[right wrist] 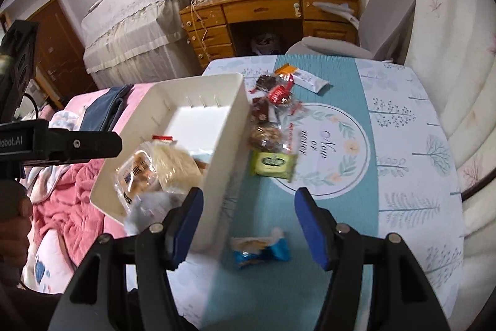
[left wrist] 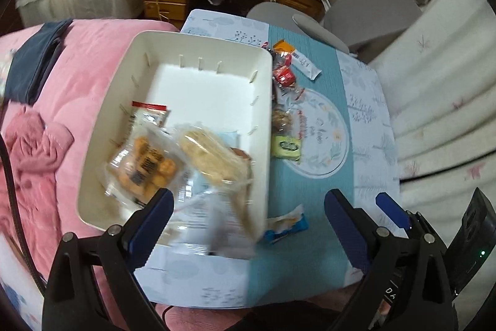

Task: Organize snacks
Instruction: 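Move the left gripper to the blue candy while the right approaches the green packet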

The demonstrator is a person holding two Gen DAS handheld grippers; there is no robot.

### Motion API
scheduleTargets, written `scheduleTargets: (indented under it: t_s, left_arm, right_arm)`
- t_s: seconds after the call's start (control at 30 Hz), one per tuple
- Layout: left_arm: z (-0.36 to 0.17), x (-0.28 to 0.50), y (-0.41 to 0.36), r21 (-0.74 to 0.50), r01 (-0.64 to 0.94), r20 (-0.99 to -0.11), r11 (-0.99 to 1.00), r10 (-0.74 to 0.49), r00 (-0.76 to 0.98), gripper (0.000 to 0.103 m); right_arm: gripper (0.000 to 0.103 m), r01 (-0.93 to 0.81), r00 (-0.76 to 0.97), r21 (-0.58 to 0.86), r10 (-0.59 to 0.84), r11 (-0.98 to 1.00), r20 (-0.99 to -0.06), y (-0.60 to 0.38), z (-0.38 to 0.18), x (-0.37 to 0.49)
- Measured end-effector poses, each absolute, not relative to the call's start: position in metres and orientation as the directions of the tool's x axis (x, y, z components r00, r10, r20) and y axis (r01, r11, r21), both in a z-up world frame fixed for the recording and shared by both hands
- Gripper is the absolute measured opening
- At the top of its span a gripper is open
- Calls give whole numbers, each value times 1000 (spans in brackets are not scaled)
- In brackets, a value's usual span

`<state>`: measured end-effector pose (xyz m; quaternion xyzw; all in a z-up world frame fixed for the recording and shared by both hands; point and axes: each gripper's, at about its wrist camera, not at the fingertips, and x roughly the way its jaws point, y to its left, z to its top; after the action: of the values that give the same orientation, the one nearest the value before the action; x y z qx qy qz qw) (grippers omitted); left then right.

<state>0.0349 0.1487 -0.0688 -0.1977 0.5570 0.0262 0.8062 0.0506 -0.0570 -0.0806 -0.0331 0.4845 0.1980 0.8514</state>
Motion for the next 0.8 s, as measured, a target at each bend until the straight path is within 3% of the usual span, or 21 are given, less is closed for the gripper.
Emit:
scheduleTargets:
  t_s: [0.23, 0.8]
  left_arm:
    - [-70, 30, 98, -307, -363, -893, 880, -134, 430, 97]
    - [-137, 4, 9, -253, -500, -951, 828, -116, 288, 97]
  right_arm:
    - [62, -475, 410, 125, 345, 871, -845, -112, -77, 77]
    - [62, -613, 285, 169, 416, 771, -863, -157, -98, 136]
